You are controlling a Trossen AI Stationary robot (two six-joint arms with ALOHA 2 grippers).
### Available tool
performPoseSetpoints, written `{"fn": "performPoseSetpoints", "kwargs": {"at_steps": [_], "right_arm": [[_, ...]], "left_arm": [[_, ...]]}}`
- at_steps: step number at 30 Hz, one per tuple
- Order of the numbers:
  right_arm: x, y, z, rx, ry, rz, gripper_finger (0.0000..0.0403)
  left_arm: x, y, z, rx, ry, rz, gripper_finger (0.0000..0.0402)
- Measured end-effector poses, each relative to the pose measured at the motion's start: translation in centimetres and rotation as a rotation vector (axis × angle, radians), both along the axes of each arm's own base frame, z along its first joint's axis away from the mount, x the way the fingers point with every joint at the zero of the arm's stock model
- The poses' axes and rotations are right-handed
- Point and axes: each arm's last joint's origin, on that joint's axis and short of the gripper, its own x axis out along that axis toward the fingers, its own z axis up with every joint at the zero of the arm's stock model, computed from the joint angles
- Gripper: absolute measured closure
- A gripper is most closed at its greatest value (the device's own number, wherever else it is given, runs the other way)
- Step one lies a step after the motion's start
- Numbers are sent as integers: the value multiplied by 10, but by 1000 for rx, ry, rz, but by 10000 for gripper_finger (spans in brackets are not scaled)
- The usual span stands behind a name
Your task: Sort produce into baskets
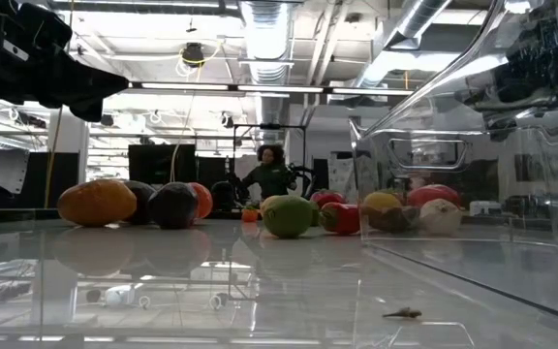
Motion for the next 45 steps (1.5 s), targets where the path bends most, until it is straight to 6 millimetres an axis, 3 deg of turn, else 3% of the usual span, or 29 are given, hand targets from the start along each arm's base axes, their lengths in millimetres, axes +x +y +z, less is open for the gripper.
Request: {"fn": "performPoseSetpoints", "kwargs": {"at_steps": [13,25,32,45], "right_arm": [[0,0,0,0,0,0,241],[0,0,0,-2,0,0,241],[0,-1,1,-109,0,-16,241],[-1,-1,14,55,-155,-34,241]], "left_arm": [[0,2,1,-375,-50,48,401],[-1,4,3,-365,-87,144,401],[-1,5,3,-352,-81,155,401],[-1,4,2,-354,-76,143,401]]}}
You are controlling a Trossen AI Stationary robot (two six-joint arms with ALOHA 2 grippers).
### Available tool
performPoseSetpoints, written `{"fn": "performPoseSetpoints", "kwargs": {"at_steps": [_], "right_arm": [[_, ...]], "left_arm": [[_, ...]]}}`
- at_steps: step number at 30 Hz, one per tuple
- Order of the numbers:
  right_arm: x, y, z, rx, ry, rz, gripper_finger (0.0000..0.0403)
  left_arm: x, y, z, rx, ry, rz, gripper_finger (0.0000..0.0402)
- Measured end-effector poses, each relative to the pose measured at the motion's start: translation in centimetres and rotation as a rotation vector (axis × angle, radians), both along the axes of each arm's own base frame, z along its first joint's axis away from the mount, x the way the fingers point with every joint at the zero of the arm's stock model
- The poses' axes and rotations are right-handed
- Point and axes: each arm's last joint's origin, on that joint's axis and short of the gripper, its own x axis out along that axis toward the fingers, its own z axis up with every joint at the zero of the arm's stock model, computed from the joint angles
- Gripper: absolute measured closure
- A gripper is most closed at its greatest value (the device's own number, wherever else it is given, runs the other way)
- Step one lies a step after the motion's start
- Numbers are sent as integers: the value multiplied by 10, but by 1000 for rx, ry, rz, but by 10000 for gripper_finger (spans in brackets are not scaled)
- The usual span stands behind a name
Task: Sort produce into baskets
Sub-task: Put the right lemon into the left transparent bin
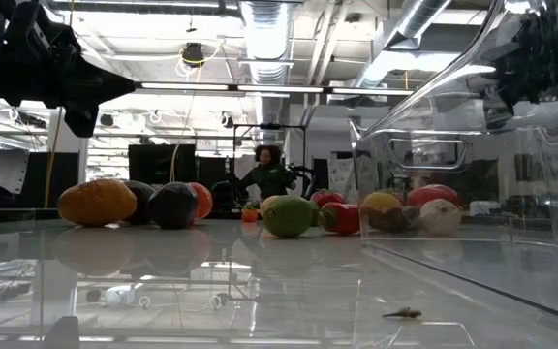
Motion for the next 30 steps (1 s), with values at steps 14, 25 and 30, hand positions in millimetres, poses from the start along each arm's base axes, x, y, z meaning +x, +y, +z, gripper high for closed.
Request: {"fn": "performPoseSetpoints", "kwargs": {"at_steps": [14,25,30], "right_arm": [[-1,-2,3,51,-37,-84,241],[1,-5,9,0,129,-142,241],[13,-11,17,-39,294,-213,241]], "left_arm": [[0,1,0,-125,-35,41,401],[-4,2,26,-29,-106,55,401],[-1,2,48,-8,-47,76,401]]}}
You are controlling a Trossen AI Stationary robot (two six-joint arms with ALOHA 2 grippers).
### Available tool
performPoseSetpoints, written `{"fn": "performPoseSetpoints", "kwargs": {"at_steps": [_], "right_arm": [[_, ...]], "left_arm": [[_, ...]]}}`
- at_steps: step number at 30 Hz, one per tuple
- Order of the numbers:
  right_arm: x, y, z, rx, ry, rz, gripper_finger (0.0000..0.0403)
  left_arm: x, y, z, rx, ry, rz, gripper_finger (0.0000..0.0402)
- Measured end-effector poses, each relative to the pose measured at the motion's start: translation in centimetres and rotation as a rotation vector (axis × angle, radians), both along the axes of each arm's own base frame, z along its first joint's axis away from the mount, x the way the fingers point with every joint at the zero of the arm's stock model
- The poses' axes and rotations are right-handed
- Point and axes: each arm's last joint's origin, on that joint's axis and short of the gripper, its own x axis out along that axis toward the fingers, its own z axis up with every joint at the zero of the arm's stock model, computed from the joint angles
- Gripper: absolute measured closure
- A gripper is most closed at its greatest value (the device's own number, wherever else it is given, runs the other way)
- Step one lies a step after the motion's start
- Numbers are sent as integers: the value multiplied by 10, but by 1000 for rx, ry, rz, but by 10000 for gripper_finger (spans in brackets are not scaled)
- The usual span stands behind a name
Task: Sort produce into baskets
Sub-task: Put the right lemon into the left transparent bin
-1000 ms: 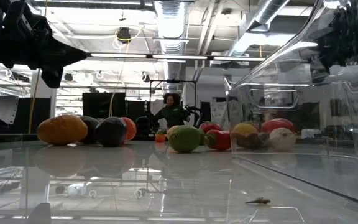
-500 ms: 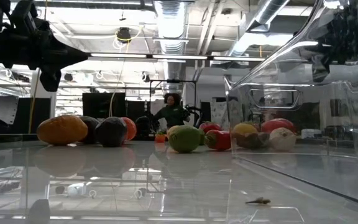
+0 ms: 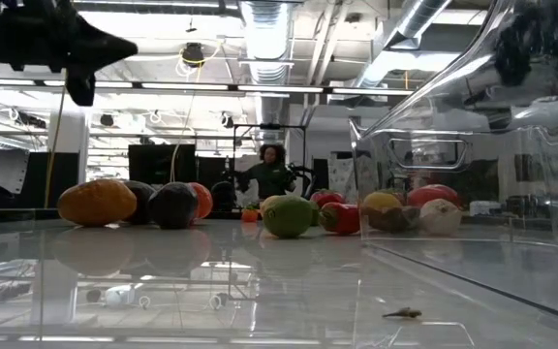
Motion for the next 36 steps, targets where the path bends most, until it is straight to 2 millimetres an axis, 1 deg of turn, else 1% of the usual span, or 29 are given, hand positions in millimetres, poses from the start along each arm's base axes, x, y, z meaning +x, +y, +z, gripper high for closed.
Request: {"fn": "performPoseSetpoints", "kwargs": {"at_steps": [3,6,8,10,13,16,18,21,24,26,30,36], "right_arm": [[12,-3,5,-41,104,-10,241],[27,-7,10,-83,202,-17,240],[36,-10,16,-107,251,-31,233],[46,-15,21,-125,296,-64,219],[60,-25,22,-128,393,-92,183],[74,-35,21,-112,456,-120,139],[84,-42,16,-83,502,-99,116],[101,-53,10,-1,575,-68,96],[117,-64,8,65,697,-77,93],[127,-69,3,100,790,-80,94],[148,-76,-3,125,899,-83,97],[165,-90,-19,145,976,-102,97]], "left_arm": [[8,0,3,25,66,6,401],[17,2,6,55,122,71,401],[22,3,8,58,158,120,397],[27,4,12,69,183,133,384],[33,4,19,80,205,133,348],[40,4,26,114,233,132,299],[44,4,31,136,242,131,263],[49,3,42,173,246,127,218],[52,3,53,213,244,128,189],[53,3,58,225,239,129,181],[53,3,57,238,254,118,178],[49,2,61,265,229,77,178]]}}
